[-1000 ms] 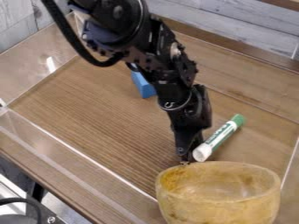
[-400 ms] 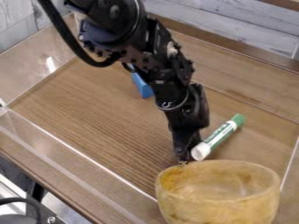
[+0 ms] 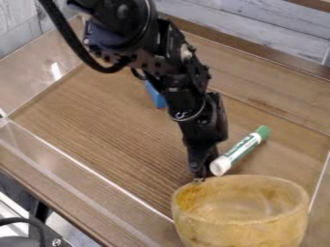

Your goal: Remove the green marker from inside the brown bowl and put it on the table

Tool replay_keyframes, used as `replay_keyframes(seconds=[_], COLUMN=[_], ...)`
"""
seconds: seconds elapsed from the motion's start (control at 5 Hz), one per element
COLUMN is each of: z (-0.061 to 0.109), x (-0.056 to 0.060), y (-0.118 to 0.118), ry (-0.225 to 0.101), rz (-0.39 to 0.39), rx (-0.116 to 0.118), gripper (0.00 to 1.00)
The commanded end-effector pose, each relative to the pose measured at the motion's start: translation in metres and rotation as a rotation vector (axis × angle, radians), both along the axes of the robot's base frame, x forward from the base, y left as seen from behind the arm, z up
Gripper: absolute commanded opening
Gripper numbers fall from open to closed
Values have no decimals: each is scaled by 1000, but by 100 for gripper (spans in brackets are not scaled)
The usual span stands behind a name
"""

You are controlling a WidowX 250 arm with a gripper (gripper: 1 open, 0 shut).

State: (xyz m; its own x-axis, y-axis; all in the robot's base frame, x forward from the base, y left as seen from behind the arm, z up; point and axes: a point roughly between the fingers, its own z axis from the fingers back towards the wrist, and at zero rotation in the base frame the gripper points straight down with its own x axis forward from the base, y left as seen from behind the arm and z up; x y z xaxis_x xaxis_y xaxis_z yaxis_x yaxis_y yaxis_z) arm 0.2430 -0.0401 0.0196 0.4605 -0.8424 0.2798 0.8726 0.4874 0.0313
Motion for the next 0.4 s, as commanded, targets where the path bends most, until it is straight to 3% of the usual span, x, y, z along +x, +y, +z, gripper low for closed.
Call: replay_keyframes(seconds=[0.0,0.2], z=[11,12], x=[6,4], y=[2,2], ry=[-38,-30], rz=[2,3], rx=[-8,-16], gripper=[0,0])
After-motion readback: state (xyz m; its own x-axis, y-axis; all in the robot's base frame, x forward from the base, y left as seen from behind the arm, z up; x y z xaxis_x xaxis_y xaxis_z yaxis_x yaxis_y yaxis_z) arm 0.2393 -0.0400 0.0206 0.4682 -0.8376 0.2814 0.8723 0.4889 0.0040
